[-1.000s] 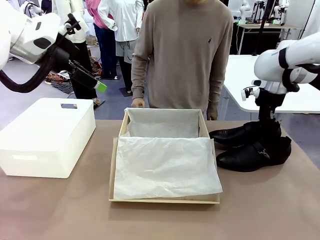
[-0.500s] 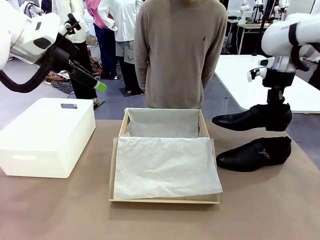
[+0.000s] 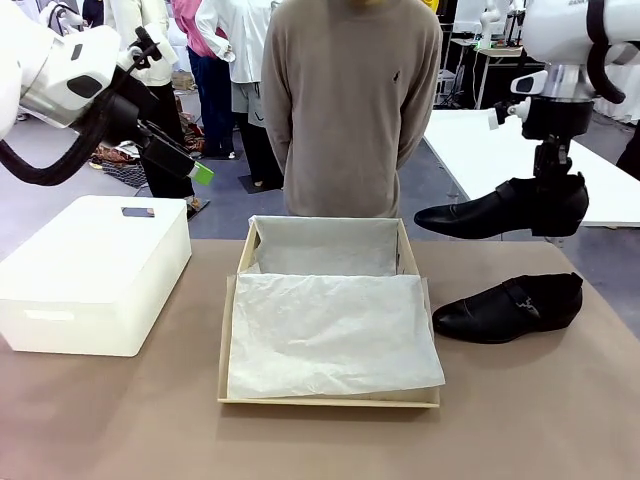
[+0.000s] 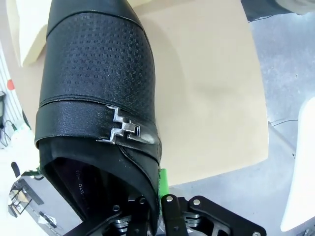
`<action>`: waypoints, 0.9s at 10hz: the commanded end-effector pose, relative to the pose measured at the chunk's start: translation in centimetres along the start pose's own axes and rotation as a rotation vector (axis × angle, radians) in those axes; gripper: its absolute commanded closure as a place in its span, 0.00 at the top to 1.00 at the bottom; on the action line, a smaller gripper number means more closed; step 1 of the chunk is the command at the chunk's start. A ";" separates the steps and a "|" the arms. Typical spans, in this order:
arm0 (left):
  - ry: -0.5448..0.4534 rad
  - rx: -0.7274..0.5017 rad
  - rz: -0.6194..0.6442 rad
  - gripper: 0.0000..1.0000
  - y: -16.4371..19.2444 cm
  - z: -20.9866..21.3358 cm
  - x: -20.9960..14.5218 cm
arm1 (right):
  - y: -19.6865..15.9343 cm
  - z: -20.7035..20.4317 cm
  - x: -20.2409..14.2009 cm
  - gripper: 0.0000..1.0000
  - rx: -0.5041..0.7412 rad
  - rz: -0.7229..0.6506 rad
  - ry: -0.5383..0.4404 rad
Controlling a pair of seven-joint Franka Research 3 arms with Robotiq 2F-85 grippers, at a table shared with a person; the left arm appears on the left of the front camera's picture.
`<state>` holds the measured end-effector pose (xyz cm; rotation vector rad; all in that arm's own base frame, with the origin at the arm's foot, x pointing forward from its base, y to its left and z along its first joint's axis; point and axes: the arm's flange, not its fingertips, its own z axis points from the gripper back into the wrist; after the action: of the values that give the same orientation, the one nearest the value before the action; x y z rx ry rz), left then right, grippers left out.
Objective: Pack the shoes into the box.
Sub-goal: Place one shoe of the Shoes into the Shoes Box.
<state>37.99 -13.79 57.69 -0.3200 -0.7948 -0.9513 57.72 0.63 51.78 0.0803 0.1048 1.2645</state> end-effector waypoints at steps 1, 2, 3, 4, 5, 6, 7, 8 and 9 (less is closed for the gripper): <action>-0.011 -0.017 -0.004 1.00 0.2 0.1 -0.1 | 0.8 0.3 0.7 0.00 -0.038 -0.031 0.023; -0.011 -0.017 -0.004 1.00 0.2 0.1 -0.1 | 1.2 0.2 0.4 0.00 -0.047 -0.026 0.009; -0.011 -0.017 -0.004 1.00 0.2 0.1 -0.1 | 0.4 0.3 0.6 0.00 -0.008 0.000 0.003; -0.011 -0.017 -0.004 1.00 0.2 0.1 -0.1 | 0.4 0.3 0.6 0.00 -0.008 0.000 0.003; -0.011 -0.017 -0.004 1.00 0.2 0.1 -0.1 | 0.4 0.3 0.6 0.00 -0.008 0.000 0.003; -0.011 -0.017 -0.004 1.00 0.2 0.1 -0.1 | 0.4 0.3 0.6 0.00 -0.008 0.000 0.003; -0.011 -0.017 -0.004 1.00 0.2 0.1 -0.1 | 0.4 0.3 0.6 0.00 -0.008 0.000 0.003; -0.011 -0.017 -0.004 1.00 0.2 0.1 -0.1 | 0.3 -0.1 0.8 0.00 -0.003 0.000 0.006; -0.011 -0.017 -0.004 1.00 0.2 0.1 -0.1 | 0.7 0.5 2.0 0.00 0.017 -0.043 -0.013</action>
<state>37.99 -13.78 57.69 -0.3200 -0.7949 -0.9512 57.65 1.70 51.59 0.0824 0.1096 1.2600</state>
